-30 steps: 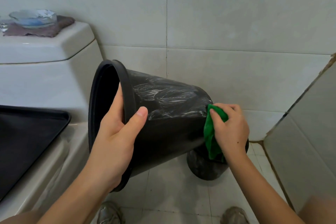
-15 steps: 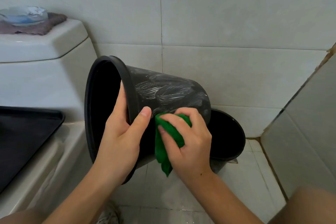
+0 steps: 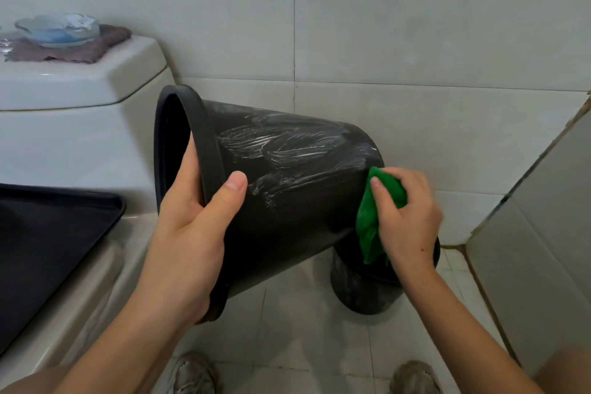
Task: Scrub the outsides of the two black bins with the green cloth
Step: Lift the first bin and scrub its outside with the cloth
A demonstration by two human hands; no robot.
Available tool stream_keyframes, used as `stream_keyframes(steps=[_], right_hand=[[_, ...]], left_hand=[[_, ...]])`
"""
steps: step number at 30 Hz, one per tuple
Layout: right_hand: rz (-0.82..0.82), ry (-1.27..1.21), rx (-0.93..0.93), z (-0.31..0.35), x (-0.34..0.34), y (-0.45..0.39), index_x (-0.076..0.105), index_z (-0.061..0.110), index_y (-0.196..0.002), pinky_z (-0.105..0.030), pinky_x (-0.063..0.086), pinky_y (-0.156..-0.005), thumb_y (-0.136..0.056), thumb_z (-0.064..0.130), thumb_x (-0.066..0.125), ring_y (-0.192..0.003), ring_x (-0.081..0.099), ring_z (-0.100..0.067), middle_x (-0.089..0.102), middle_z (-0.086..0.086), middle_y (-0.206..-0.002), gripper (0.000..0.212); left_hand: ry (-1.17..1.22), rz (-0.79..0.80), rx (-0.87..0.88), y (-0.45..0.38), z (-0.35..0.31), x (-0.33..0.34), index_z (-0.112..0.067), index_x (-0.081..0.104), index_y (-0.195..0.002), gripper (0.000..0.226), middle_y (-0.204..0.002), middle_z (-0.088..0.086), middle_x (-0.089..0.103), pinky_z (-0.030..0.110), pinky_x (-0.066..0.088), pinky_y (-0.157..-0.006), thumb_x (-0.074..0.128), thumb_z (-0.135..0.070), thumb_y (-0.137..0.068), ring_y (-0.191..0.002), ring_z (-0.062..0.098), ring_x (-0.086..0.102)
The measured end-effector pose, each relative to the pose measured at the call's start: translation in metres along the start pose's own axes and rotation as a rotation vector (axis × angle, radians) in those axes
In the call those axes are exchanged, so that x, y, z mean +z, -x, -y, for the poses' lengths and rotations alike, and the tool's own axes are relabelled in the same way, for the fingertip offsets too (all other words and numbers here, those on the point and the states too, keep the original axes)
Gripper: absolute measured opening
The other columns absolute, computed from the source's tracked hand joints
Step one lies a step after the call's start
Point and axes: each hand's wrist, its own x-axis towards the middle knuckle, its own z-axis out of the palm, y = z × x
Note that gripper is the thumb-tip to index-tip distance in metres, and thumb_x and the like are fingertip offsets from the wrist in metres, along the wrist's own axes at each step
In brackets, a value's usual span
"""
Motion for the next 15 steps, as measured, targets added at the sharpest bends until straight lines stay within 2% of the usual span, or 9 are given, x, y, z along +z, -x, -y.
stream_keyframes(steps=[3, 5, 8, 10, 12, 15], right_hand=[[0.079, -0.056, -0.158, 0.027, 0.007, 0.02, 0.071, 0.016, -0.1, -0.032, 0.05, -0.08, -0.087, 0.035, 0.059, -0.089, 0.061, -0.016, 0.064, 0.0, -0.097, 0.025], [0.077, -0.096, -0.257, 0.049, 0.011, 0.037, 0.072, 0.014, -0.098, -0.038, 0.051, -0.076, -0.087, 0.032, 0.061, -0.086, 0.063, -0.023, 0.065, -0.003, -0.095, 0.024], [0.064, -0.144, -0.383, 0.078, 0.011, 0.056, 0.074, 0.012, -0.096, -0.03, 0.049, -0.074, -0.087, 0.028, 0.065, -0.082, 0.062, -0.022, 0.065, -0.004, -0.093, 0.021], [0.106, -0.187, -0.429, 0.091, 0.009, 0.061, 0.074, 0.011, -0.096, -0.027, 0.048, -0.074, -0.087, 0.027, 0.067, -0.082, 0.062, -0.02, 0.066, -0.003, -0.093, 0.02], [0.166, -0.218, -0.436, 0.095, 0.006, 0.059, 0.073, 0.011, -0.096, -0.028, 0.049, -0.073, -0.086, 0.028, 0.068, -0.083, 0.062, -0.018, 0.066, -0.001, -0.093, 0.02], [0.222, -0.211, -0.419, 0.093, 0.002, 0.055, 0.071, 0.013, -0.097, -0.028, 0.049, -0.07, -0.086, 0.033, 0.067, -0.082, 0.061, -0.016, 0.063, 0.0, -0.094, 0.024]], left_hand=[[-0.038, 0.038, 0.008, 0.0, 0.007, 0.008, -0.023, 0.039, -0.149, 0.06, -0.135, -0.002, 0.063, 0.026, 0.047, -0.103, 0.049, -0.013, -0.091, -0.125, 0.014, 0.059], [-0.054, 0.04, 0.005, -0.001, 0.014, 0.011, -0.025, 0.039, -0.149, 0.06, -0.134, -0.004, 0.064, 0.028, 0.045, -0.106, 0.049, -0.014, -0.091, -0.125, 0.013, 0.06], [-0.06, 0.032, -0.016, -0.001, 0.019, 0.014, -0.027, 0.04, -0.148, 0.059, -0.133, -0.003, 0.065, 0.035, 0.046, -0.107, 0.05, -0.018, -0.091, -0.124, 0.015, 0.06], [-0.061, 0.026, -0.037, 0.0, 0.021, 0.015, -0.029, 0.043, -0.145, 0.056, -0.126, -0.002, 0.068, 0.034, 0.048, -0.101, 0.051, -0.021, -0.09, -0.118, 0.015, 0.063], [-0.038, 0.009, -0.055, -0.001, 0.022, 0.015, -0.03, 0.048, -0.142, 0.053, -0.12, -0.002, 0.071, 0.03, 0.05, -0.094, 0.051, -0.022, -0.09, -0.111, 0.016, 0.066], [-0.022, -0.018, -0.076, -0.001, 0.023, 0.016, -0.03, 0.049, -0.141, 0.052, -0.119, 0.001, 0.071, 0.034, 0.048, -0.094, 0.051, -0.023, -0.089, -0.112, 0.022, 0.066]])
